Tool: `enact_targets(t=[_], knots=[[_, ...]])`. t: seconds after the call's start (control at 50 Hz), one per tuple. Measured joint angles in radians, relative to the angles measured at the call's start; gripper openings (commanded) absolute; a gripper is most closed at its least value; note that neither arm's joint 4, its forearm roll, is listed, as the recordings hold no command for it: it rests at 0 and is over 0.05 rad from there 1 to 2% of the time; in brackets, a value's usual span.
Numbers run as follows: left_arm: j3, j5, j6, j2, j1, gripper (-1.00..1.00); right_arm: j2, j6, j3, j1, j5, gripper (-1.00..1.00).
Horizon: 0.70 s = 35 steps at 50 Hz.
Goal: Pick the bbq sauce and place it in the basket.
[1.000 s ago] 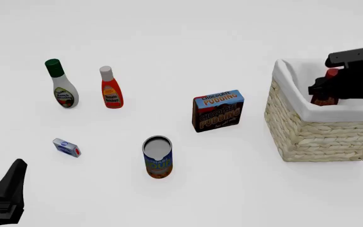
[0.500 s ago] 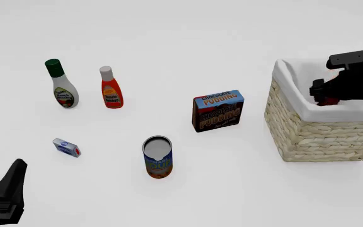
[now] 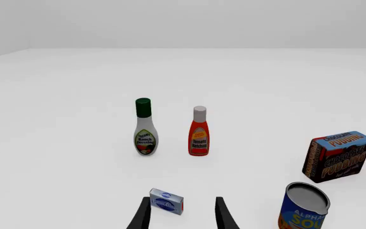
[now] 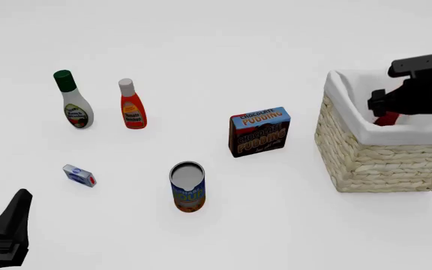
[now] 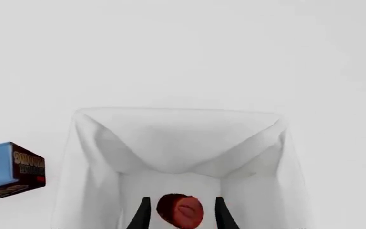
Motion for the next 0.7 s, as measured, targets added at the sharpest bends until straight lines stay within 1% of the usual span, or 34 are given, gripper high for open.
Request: enact_targets(t=[0.26, 0.7], knots=[[0.0, 0.0, 0.0, 0.0, 0.0, 1.0, -0.041, 0.007, -0.024, 0.009, 0.036, 1.0], [0.0, 0.0, 0.0, 0.0, 0.0, 1.0, -0.152, 0.024, -0.094, 0.03, 0.126, 1.0]])
